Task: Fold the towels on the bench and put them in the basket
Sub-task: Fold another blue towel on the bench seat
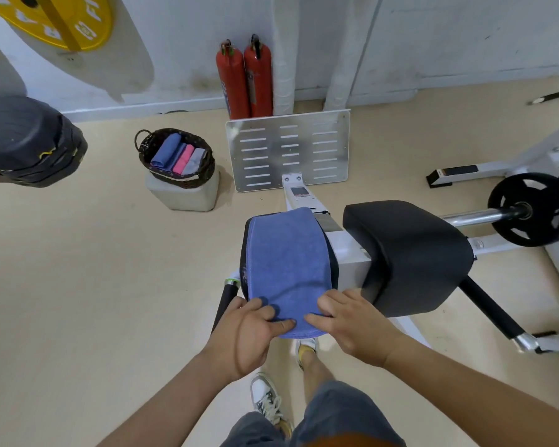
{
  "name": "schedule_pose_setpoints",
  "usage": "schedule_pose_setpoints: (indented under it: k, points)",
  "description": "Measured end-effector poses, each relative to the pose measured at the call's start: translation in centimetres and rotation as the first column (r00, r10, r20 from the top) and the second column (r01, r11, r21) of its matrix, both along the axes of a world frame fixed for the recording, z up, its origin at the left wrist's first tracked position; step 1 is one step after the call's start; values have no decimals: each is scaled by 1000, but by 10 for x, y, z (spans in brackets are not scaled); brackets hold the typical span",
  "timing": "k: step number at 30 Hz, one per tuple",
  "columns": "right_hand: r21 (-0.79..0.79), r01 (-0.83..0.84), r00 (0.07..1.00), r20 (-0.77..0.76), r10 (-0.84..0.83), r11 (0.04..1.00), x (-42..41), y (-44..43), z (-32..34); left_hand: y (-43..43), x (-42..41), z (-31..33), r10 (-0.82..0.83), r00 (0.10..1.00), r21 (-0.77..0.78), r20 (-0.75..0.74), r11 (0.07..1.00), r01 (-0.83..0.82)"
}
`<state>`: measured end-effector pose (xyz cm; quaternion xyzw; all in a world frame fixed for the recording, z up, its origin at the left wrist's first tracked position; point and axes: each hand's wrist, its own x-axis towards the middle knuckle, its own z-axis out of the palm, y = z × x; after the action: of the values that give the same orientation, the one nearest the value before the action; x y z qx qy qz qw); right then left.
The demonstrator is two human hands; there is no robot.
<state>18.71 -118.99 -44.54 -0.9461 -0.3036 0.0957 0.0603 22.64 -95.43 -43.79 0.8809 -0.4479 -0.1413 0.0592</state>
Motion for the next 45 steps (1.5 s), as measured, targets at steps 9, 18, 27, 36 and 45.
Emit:
schedule_pose_setpoints:
  k: [9,18,27,36,45]
  points:
    - [155,263,958,-158,-239,952,39,13,25,2,6,7,150,937,-55,-317,983,-176]
    - [-59,1,991,-134,-9,998,29,17,-14,4,3,13,291,590,-13,-753,890,-456]
    - [292,680,407,-913,-16,672,44,-12,68,10,39,42,192,117,26,-974,614,-789]
    - [405,863,483,-836,-260,300,70,4,61,13,88,50,127,31,30,-991,449,-893]
    - [188,751,624,-514,-588,633,117,22,37,-3,117,35,581,350,45,-735,557,-829]
